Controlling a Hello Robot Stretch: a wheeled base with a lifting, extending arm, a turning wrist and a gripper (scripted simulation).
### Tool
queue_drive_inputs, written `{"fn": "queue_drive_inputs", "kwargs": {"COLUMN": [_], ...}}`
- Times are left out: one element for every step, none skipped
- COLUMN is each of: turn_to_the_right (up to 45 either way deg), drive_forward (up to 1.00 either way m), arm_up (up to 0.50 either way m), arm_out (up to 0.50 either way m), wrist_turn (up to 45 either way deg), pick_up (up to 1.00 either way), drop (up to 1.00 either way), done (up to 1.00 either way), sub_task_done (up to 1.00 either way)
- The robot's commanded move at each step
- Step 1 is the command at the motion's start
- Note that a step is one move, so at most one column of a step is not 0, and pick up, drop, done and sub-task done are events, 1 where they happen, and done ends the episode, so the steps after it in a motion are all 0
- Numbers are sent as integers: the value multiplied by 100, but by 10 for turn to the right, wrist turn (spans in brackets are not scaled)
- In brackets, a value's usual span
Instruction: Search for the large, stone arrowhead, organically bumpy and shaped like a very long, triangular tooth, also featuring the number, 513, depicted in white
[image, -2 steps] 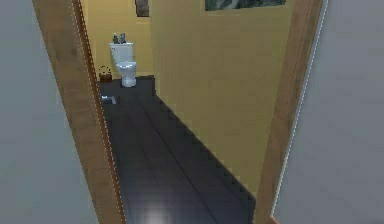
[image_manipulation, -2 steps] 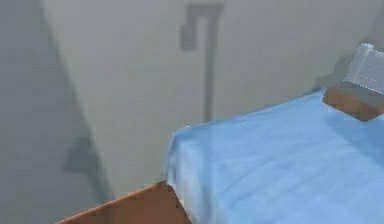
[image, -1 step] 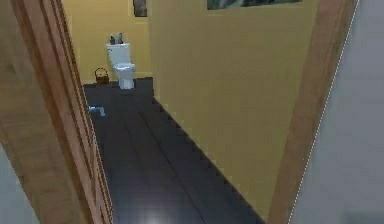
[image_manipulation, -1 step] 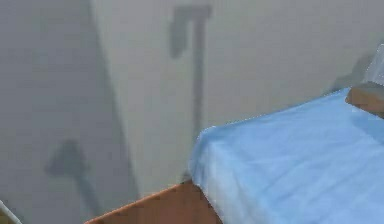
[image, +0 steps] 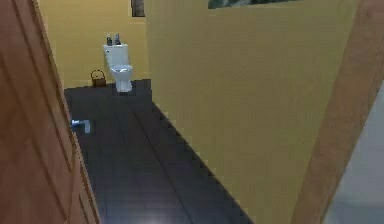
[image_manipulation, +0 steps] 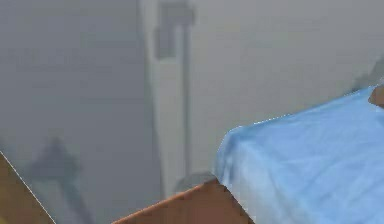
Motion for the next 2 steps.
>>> {"fn": "queue_drive_inputs", "kwargs": {"turn_to_the_right": [450, 450], "drive_forward": [0, 0], "arm_up": [0, 0], "arm_out": [0, 0], "wrist_turn": [0, 0], "pick_up": [0, 0], "drop": [0, 0], "done": [0, 0], "sub_task_done": [0, 0]}}
